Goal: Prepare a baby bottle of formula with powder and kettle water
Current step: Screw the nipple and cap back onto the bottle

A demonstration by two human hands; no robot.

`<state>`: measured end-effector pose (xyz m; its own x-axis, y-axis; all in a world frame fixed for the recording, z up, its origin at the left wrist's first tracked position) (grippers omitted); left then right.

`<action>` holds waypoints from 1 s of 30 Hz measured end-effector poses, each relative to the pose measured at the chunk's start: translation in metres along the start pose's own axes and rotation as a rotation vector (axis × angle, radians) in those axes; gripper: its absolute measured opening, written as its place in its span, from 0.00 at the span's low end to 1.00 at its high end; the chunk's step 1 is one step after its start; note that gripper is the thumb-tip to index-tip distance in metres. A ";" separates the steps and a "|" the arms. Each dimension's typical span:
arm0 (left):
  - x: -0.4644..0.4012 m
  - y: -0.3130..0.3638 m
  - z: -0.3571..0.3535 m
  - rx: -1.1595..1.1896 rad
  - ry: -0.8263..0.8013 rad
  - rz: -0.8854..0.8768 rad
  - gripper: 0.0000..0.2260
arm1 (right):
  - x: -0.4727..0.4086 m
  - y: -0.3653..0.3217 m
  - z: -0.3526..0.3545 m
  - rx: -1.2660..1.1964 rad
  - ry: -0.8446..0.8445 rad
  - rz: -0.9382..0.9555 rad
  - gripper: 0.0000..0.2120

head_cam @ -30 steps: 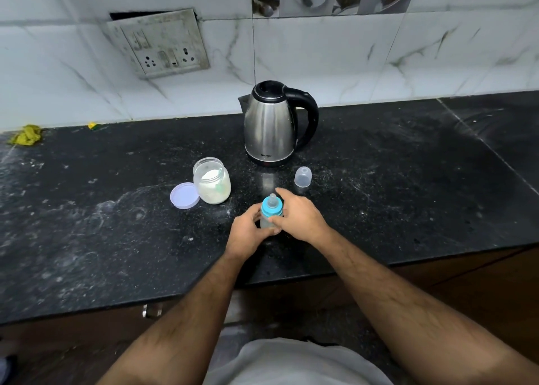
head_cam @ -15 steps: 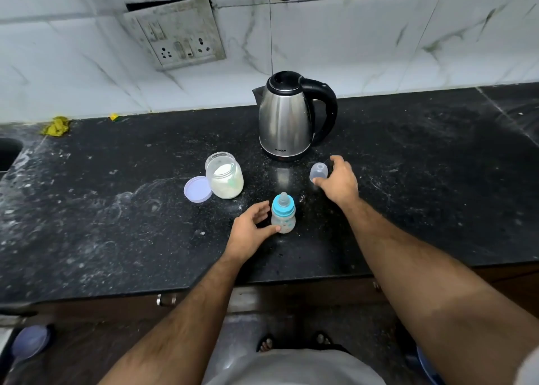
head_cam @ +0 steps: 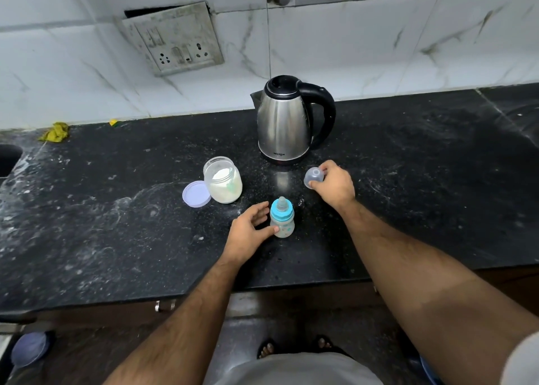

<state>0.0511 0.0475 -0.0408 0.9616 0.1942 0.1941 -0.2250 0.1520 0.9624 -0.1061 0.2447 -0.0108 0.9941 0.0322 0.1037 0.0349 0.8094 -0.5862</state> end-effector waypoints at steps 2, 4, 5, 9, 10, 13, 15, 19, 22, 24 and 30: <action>-0.001 0.001 -0.003 0.008 -0.013 -0.022 0.30 | 0.007 -0.005 0.006 -0.053 0.016 0.024 0.19; -0.001 0.003 -0.006 0.015 -0.022 -0.041 0.29 | 0.016 -0.013 0.012 -0.144 0.029 0.056 0.20; -0.001 0.004 -0.008 0.018 -0.026 -0.049 0.28 | 0.022 -0.019 0.016 -0.198 0.029 0.079 0.22; -0.001 0.005 -0.011 0.037 -0.034 -0.076 0.26 | 0.051 -0.047 0.039 -0.368 0.003 0.200 0.23; -0.001 0.005 -0.011 0.041 -0.036 -0.079 0.25 | 0.060 -0.054 0.044 -0.397 -0.010 0.233 0.21; -0.001 0.002 -0.009 0.037 -0.042 -0.070 0.26 | 0.085 -0.069 0.051 -0.418 -0.056 0.332 0.18; -0.002 0.000 -0.008 0.027 -0.047 -0.069 0.27 | 0.097 -0.073 0.047 -0.368 -0.088 0.389 0.19; -0.002 -0.002 -0.008 0.030 -0.044 -0.071 0.26 | 0.108 -0.070 0.036 -0.186 -0.140 0.457 0.21; -0.002 -0.001 -0.009 0.041 -0.043 -0.072 0.26 | 0.109 -0.063 0.025 -0.073 -0.153 0.468 0.22; -0.002 0.000 -0.009 0.046 -0.046 -0.074 0.26 | 0.109 -0.060 0.020 -0.059 -0.151 0.471 0.22; -0.001 0.000 -0.009 0.059 -0.042 -0.083 0.26 | 0.112 -0.060 0.012 -0.023 -0.159 0.502 0.20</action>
<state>0.0488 0.0564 -0.0429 0.9826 0.1420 0.1197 -0.1356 0.1086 0.9848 0.0020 0.2065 0.0458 0.8612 0.5026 -0.0755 -0.4378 0.6582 -0.6124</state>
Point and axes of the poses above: each hand's wrist, its own x-axis away from the middle knuckle, its own z-axis out of the back of the hand, y = z × x, the point moved 5 cm from there along -x, towards the middle knuckle, and after that the axes turned 2 degrees about x, right-handed, at the moved point
